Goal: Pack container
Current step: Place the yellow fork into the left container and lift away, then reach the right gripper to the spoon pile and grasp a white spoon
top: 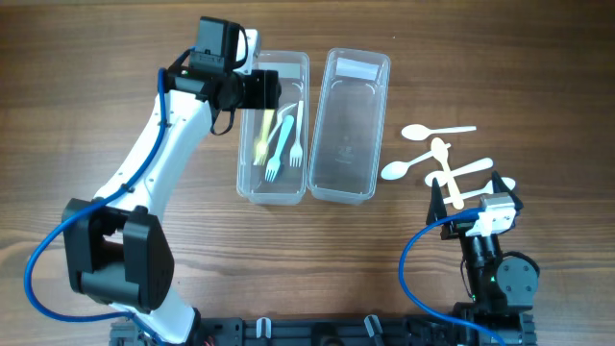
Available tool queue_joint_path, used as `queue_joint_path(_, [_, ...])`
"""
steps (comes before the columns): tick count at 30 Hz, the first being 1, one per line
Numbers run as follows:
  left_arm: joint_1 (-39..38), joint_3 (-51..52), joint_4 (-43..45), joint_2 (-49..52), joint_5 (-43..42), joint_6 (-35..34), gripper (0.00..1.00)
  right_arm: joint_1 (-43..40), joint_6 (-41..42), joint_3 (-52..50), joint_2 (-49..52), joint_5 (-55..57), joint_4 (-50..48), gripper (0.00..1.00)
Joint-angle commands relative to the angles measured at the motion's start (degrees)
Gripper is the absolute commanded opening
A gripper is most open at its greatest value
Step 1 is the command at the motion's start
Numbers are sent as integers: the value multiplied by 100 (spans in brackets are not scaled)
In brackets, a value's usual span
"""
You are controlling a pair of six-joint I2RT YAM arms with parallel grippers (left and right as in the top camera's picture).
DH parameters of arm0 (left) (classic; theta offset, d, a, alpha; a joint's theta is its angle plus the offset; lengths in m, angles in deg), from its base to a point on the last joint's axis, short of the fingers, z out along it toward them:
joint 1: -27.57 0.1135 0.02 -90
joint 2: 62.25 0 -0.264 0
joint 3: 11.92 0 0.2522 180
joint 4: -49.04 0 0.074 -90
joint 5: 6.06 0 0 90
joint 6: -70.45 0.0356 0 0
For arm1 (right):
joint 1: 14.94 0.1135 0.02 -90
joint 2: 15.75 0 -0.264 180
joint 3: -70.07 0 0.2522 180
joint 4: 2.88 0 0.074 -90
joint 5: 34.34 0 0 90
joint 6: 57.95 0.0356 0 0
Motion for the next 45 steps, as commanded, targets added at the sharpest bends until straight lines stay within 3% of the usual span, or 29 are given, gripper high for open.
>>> queue_joint_path(1, [133,-109,328,-337,24,-170,84,17,-11,-4,-26,101,-33,100])
queue_joint_path(3, [315,-240,319,-498,481,-173,85,17,-11,-4,-26,101,-33,100])
queue_joint_path(6, [660,-271,223,-688,1453,-361,100,17,-11,-4,-26,101,-33,100])
queue_joint_path(7, [881,-271,101,-715,1834,-496,100,17,-9,-4,-26,101,-33,100])
queue_joint_path(17, [1727,-271,-72,-713,1923,-597,100,17,-11,-4,-26,101,-33,100])
queue_joint_path(33, [1738,-271,-74,-713,1923,-595,100,17,35,-4,-26,-63,-76,100])
queue_joint_path(36, [1735,-271,-72,-713,1923,-595,100,17,-262,-4,-26,81,-400,100])
queue_joint_path(39, [1738,-271,-72,-713,1923,-597,100,17,358,22,-26,382,-957,100])
queue_joint_path(42, [1735,-271,-72,-713,1923,-597,100,17,1003,315,201,951,-809,100])
queue_joint_path(45, [1735,-271,-72,-713,1923,-595,100,17,1370,992,1266,1005,-577,100])
